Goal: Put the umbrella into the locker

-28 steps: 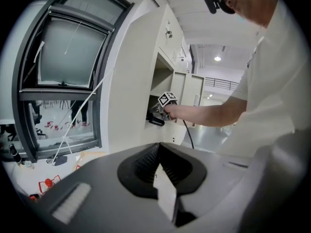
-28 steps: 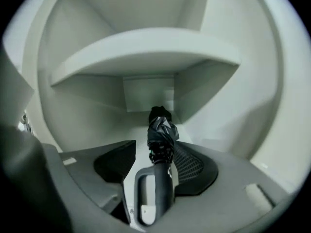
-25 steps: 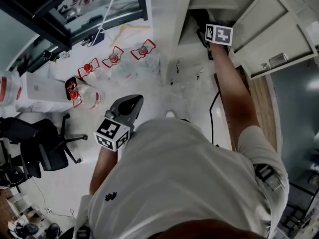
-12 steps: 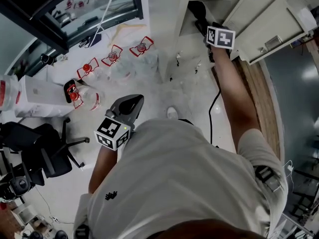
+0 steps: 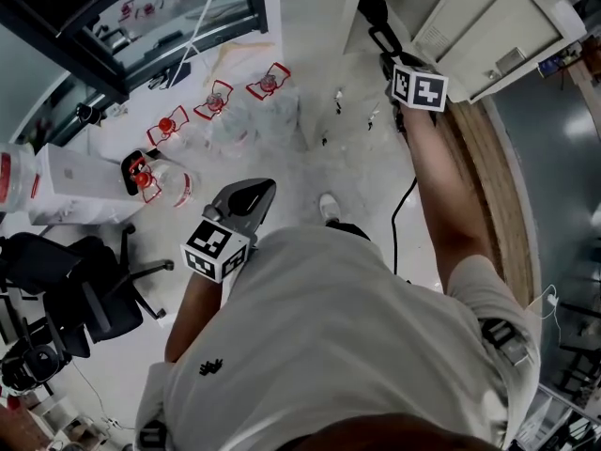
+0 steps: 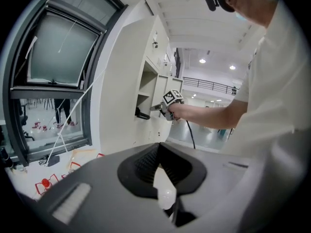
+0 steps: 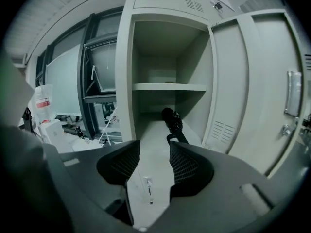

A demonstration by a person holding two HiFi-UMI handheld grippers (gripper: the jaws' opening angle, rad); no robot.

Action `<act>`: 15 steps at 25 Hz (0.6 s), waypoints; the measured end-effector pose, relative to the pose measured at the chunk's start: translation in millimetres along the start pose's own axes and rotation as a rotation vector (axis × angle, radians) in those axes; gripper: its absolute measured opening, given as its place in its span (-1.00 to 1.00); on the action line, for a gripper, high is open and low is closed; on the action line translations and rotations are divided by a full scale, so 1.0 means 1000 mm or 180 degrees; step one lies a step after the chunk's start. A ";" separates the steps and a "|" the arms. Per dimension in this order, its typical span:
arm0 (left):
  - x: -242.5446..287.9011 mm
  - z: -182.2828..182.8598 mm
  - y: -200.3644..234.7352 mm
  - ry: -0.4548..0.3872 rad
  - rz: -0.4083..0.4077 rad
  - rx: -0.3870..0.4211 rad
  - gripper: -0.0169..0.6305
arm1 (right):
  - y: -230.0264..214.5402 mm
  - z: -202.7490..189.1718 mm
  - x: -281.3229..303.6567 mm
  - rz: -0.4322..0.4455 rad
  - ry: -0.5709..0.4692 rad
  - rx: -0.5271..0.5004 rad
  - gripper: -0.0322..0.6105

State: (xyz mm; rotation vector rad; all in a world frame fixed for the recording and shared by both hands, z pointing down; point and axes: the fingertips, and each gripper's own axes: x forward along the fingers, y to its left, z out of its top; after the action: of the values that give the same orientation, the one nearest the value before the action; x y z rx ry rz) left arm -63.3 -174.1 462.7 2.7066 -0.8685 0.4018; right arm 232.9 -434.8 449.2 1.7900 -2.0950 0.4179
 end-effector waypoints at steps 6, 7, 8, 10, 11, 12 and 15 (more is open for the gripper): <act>-0.021 -0.013 -0.010 0.0020 -0.0086 0.0014 -0.78 | 0.027 -0.017 -0.038 0.0033 -0.0065 0.0016 -0.44; -0.023 -0.014 -0.012 0.0020 -0.0101 0.0018 -0.78 | 0.031 -0.020 -0.043 0.0043 -0.0071 0.0028 -0.45; -0.026 -0.016 -0.014 0.0019 -0.0115 0.0023 -0.78 | 0.035 -0.023 -0.049 0.0053 -0.0076 0.0038 -0.45; -0.030 -0.019 -0.017 0.0013 -0.0137 0.0035 -0.78 | 0.044 -0.027 -0.061 0.0069 -0.0093 0.0043 -0.47; -0.032 -0.020 -0.019 0.0009 -0.0146 0.0041 -0.78 | 0.048 -0.029 -0.066 0.0077 -0.0105 0.0046 -0.49; -0.034 -0.022 -0.021 0.0004 -0.0155 0.0045 -0.78 | 0.052 -0.031 -0.072 0.0085 -0.0116 0.0051 -0.50; -0.039 -0.026 -0.028 -0.0020 -0.0175 0.0048 -0.78 | 0.059 -0.038 -0.091 0.0099 -0.0154 0.0040 -0.55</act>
State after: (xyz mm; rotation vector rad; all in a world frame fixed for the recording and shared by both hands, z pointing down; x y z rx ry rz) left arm -82.3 -123.2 468.5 2.7401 -0.7938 0.3899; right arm 190.5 -328.4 443.0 1.7937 -2.1603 0.4008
